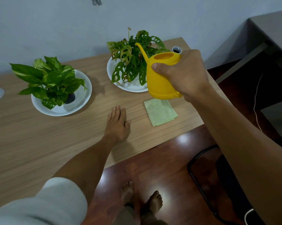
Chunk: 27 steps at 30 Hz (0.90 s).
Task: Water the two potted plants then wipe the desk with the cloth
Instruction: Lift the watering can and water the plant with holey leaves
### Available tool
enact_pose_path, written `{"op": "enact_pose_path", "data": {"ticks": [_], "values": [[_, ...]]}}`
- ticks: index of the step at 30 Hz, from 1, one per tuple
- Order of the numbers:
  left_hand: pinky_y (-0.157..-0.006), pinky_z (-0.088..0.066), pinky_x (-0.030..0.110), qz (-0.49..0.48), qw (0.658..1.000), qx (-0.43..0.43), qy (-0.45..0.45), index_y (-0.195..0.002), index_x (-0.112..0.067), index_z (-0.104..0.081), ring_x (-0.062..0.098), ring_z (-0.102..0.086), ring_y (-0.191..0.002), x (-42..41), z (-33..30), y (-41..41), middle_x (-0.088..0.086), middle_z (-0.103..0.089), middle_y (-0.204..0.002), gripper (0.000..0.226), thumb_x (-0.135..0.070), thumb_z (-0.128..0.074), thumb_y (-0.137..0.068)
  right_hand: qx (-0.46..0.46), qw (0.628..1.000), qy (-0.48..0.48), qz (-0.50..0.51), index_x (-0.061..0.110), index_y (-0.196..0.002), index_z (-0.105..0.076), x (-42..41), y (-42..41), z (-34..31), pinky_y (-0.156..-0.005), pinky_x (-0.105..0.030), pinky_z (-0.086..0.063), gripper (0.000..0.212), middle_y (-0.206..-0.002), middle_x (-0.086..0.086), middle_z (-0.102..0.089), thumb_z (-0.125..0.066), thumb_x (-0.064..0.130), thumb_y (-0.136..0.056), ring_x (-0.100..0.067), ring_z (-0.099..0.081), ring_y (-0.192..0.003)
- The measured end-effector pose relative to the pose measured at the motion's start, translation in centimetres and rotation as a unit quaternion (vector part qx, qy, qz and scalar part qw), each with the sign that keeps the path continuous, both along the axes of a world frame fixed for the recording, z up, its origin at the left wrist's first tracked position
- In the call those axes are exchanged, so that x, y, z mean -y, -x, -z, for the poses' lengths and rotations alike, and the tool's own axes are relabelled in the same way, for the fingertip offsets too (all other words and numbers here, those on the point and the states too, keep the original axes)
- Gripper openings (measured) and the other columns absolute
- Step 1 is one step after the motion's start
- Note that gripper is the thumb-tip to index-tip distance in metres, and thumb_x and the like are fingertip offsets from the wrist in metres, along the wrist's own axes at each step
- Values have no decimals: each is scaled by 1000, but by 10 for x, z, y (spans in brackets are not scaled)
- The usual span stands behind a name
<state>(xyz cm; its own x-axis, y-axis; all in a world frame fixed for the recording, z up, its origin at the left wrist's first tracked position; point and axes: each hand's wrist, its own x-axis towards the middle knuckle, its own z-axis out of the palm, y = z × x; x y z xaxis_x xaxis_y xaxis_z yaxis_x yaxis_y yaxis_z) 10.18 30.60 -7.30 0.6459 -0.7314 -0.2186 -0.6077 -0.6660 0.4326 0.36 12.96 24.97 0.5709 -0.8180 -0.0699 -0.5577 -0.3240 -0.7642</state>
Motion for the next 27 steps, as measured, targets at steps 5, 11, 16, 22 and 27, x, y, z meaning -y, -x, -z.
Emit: {"op": "enact_pose_path", "data": {"ticks": [5, 11, 16, 22, 27], "values": [[-129, 8, 44, 0, 1000, -11, -8, -164, -14, -4, 26, 12, -159, 1, -4, 0, 12, 7, -172, 78, -52, -17, -98, -3, 1000, 6, -3, 4, -115, -60, -1, -2, -8, -65, -29, -47, 70, -117, -9, -63, -89, 53, -73, -21, -62, -94], [-129, 9, 43, 1, 1000, -21, -18, -164, -14, -2, 25, 14, -159, 2, -8, -2, 12, 9, -172, 79, -53, -16, -97, -19, 1000, 7, -3, 17, -105, -43, -3, 3, -21, -81, -37, -48, 63, -117, -2, -53, -89, 49, -76, -19, -55, -106], [-129, 8, 43, -1, 1000, -22, -18, -164, -14, -3, 25, 13, -159, 2, -8, -1, 12, 9, -172, 78, -52, -17, -97, -33, 999, 2, -7, 16, -109, -45, -1, 9, -30, -82, -37, -46, 63, -113, -1, -51, -88, 50, -76, -19, -53, -105], [-129, 9, 42, 2, 1000, -21, -18, -164, -14, -4, 25, 13, -159, 1, -10, -1, 13, 8, -172, 79, -53, -17, -96, -42, 999, 28, -9, 6, -133, -52, 3, 14, -36, -82, -34, -42, 76, -112, -1, -48, -86, 49, -79, -17, -49, -104], [-129, 7, 43, 3, 1000, -21, -12, -164, -13, -5, 26, 11, -159, 0, -11, -1, 14, 5, -172, 79, -52, -18, -96, -43, 999, 32, 7, 9, -136, -47, 6, 11, -37, -81, -34, -41, 83, -116, 1, -46, -87, 52, -77, -17, -48, -104]]}}
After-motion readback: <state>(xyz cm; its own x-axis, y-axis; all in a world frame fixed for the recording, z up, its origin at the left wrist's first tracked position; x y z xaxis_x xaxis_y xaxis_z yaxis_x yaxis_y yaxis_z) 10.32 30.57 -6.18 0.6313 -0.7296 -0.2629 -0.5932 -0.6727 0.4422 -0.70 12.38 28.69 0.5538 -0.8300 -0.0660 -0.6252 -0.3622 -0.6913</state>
